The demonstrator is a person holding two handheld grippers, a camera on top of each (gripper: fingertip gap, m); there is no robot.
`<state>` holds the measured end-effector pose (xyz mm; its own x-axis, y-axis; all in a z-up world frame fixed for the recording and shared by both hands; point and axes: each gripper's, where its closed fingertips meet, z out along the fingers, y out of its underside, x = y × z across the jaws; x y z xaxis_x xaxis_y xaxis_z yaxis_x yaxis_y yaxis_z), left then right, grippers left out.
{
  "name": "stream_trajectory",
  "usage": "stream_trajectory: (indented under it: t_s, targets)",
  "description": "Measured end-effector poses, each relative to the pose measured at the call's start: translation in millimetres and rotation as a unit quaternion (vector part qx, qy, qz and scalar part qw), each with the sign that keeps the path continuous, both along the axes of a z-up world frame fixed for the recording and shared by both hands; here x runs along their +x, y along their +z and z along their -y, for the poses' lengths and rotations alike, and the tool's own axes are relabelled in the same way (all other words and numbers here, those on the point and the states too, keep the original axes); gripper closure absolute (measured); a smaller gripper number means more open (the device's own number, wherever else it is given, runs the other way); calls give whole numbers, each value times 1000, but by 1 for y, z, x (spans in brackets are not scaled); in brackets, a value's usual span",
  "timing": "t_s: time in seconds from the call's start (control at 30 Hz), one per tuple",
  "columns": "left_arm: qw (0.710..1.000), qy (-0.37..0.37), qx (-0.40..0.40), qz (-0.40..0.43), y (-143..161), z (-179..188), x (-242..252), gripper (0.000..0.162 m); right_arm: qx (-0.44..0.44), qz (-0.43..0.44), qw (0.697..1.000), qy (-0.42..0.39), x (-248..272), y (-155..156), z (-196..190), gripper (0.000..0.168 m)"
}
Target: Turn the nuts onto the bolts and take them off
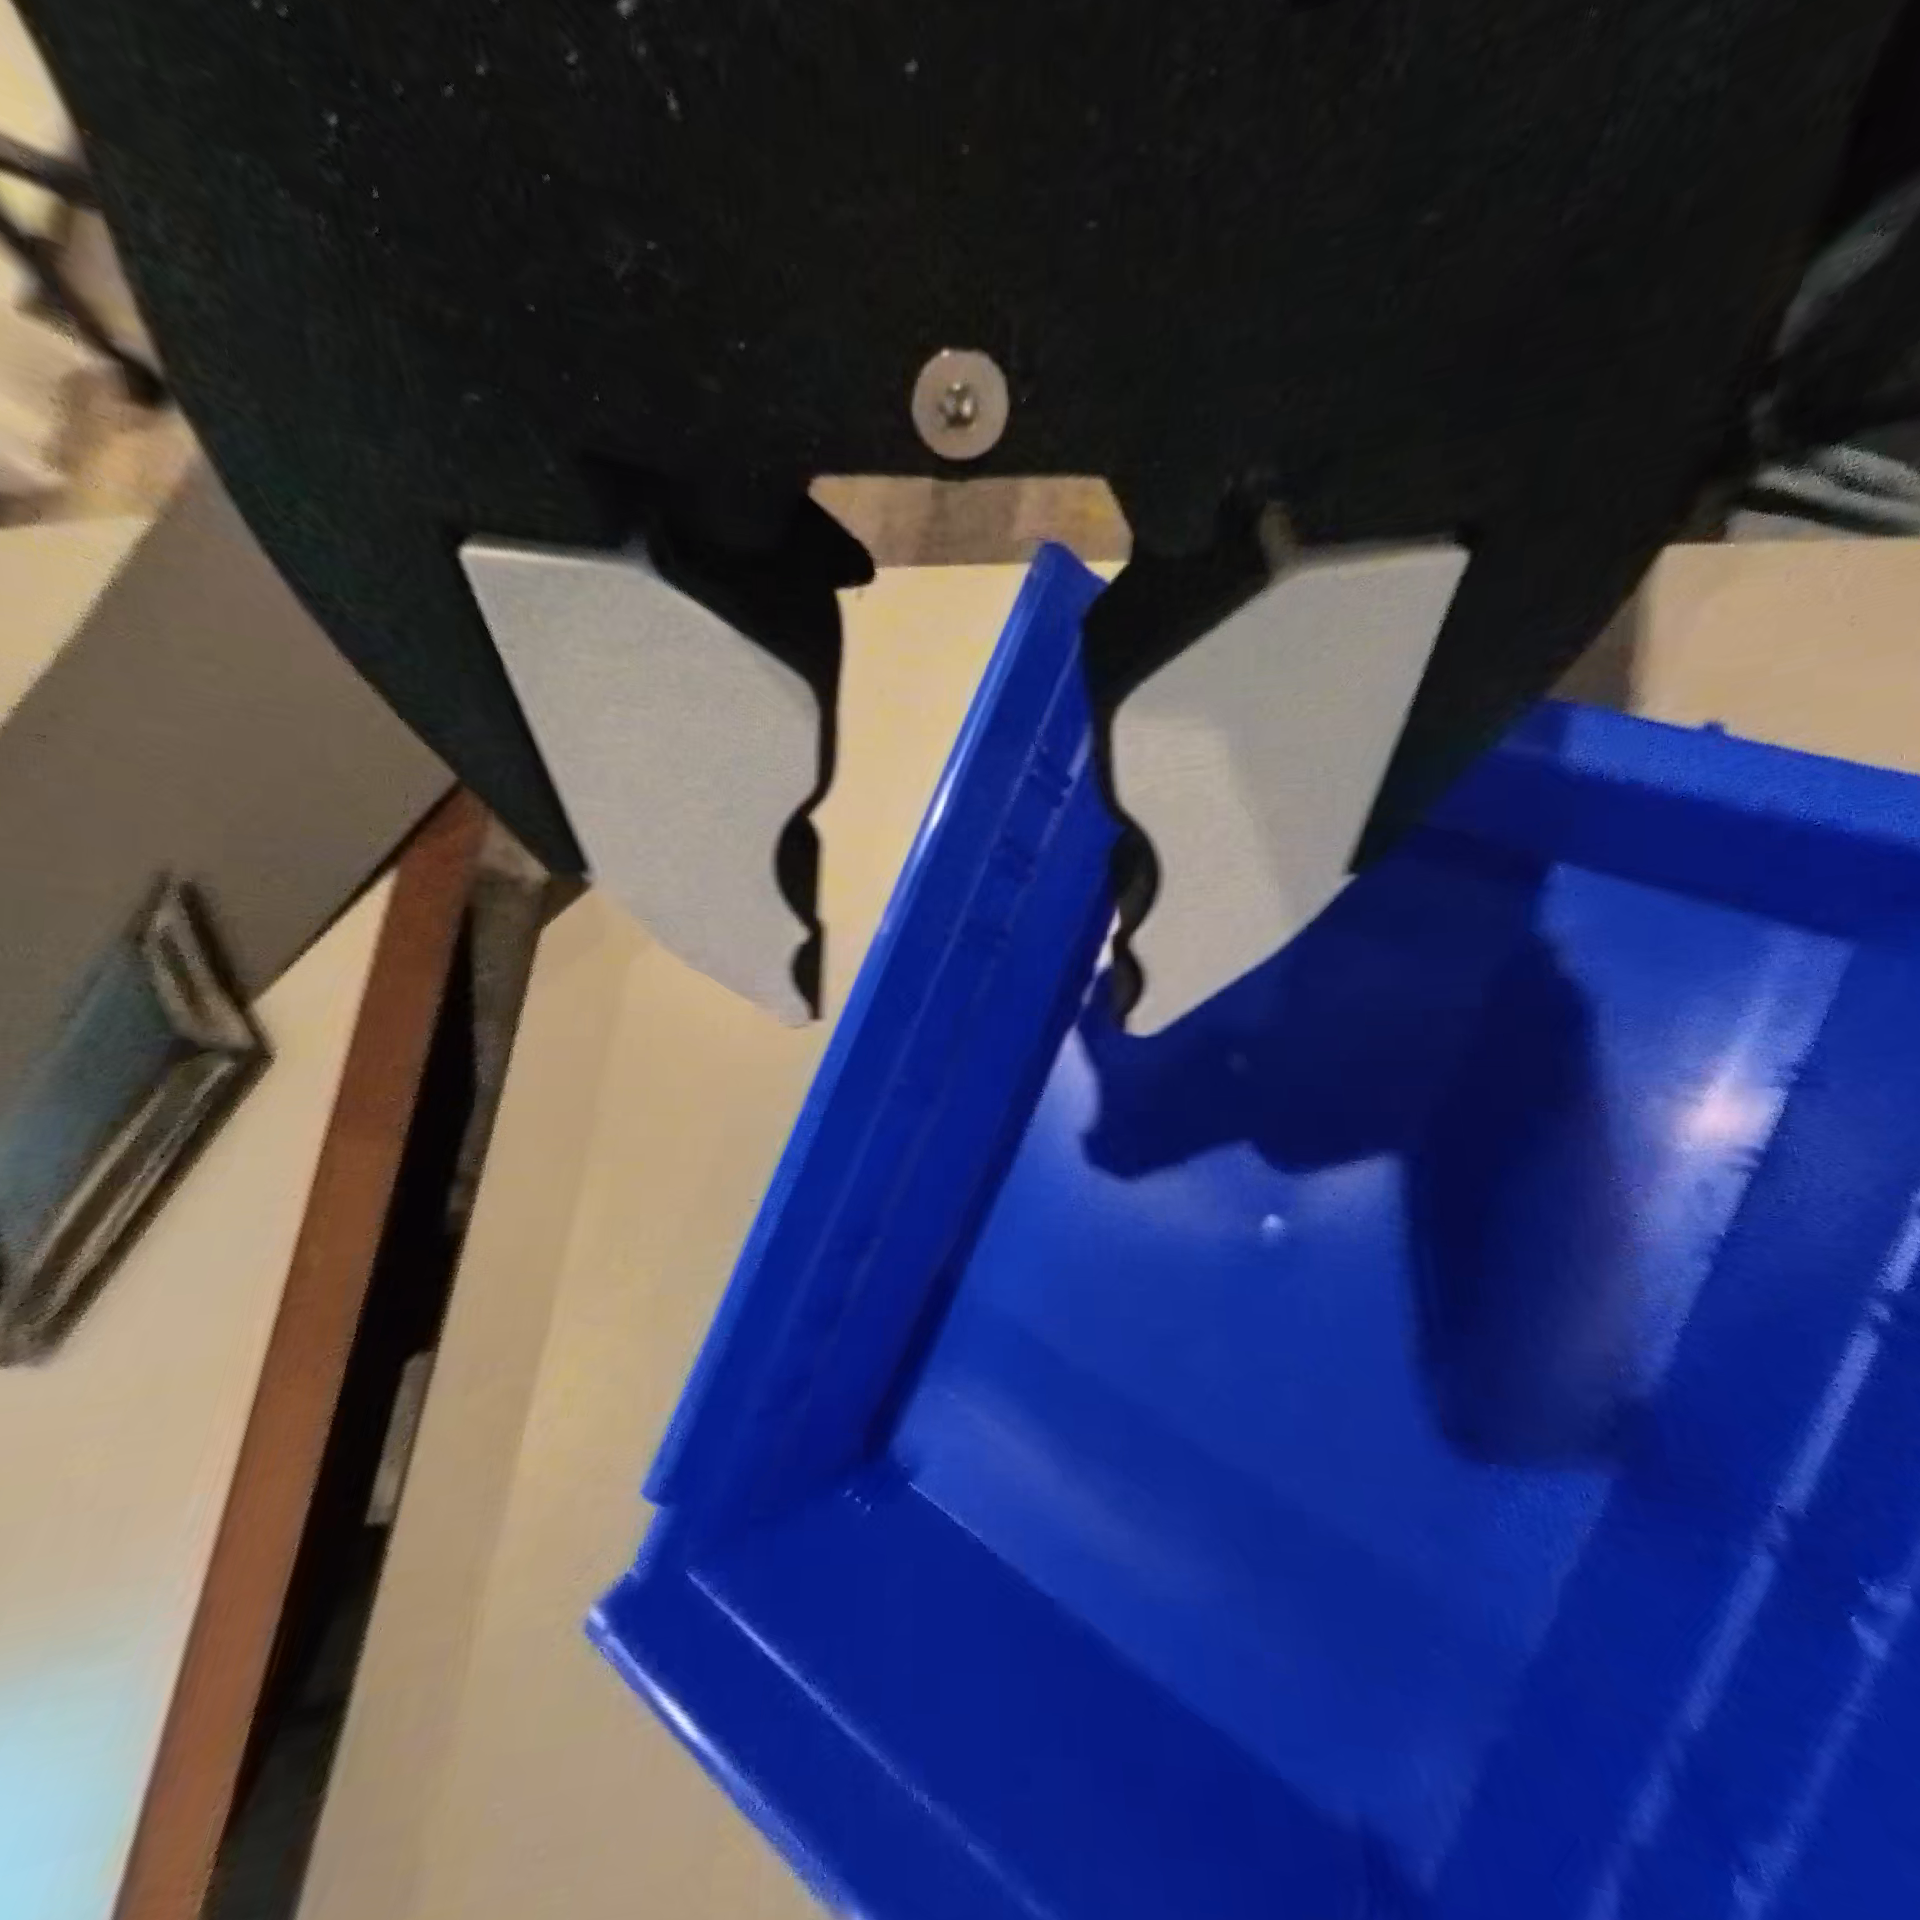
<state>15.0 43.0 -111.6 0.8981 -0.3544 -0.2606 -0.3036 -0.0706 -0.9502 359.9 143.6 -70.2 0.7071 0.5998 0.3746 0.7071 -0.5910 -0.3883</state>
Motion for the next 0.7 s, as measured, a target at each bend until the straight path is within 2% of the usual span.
stream_trajectory:
  t_s: [0.03,0.07,0.2,0.27,0.37,0.47,0.6,0.7]
  targets:
    - [1000,-2,-2,1,-1,0,1,115,-15,-21,999,-21,5,-2,0,104]
    - [1000,-4,-3,2,-2,0,2,115,-43,-36,998,-37,10,-9,0,100]
    - [1000,-9,-3,-10,-3,1,5,115,-107,-38,992,-58,24,-43,-13,109]
    - [1000,-9,0,-17,-4,1,6,115,-123,-41,990,-60,21,-52,-18,124]
    - [1000,-11,-2,-17,-5,1,6,116,-129,6,989,-67,32,-52,-27,150]
    - [1000,-15,-10,-15,-8,0,8,117,-172,-33,981,-81,30,-51,-30,156]
    - [1000,-17,-9,-21,-8,1,9,117,-206,-50,975,-71,30,-51,-32,157]
    - [1000,-17,-9,-21,-8,1,9,117,-256,-92,960,-72,19,-55,-24,134]
